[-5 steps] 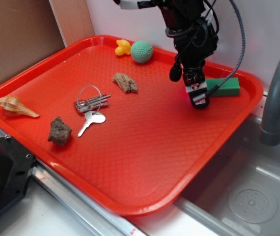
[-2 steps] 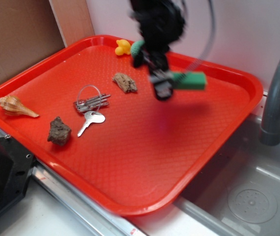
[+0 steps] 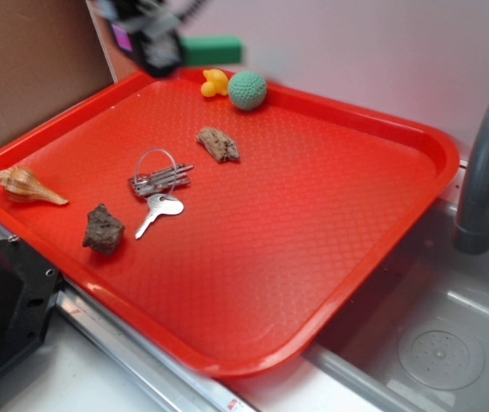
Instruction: Grab the green block.
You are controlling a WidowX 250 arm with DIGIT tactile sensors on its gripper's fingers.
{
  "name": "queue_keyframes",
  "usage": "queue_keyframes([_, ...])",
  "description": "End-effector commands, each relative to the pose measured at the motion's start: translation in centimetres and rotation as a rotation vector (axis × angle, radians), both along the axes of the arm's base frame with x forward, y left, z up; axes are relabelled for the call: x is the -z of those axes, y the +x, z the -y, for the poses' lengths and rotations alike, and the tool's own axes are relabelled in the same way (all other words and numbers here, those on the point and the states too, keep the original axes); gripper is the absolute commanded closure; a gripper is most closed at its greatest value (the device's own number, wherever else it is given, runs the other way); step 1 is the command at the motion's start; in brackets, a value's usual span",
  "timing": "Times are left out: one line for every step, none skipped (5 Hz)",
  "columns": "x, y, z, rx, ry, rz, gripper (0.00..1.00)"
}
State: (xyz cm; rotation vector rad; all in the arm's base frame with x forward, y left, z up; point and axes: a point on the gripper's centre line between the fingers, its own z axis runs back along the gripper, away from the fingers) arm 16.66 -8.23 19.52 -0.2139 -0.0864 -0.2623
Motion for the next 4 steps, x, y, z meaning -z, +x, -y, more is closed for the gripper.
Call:
queue_keyframes([-5.2, -0.6, -0.7, -0.294, 0.098, -0.027, 1.0])
queue_keyframes([-4.6, 0.4, -2.8, -0.511, 0.161, -0.044, 1.0])
queue_keyframes([-4.1, 1.6, -3.2, -0.577, 0.189, -0.025, 1.0])
queue_keyframes([-3.6, 1.9, -2.5, -0.564, 0.218, -0.01, 1.0])
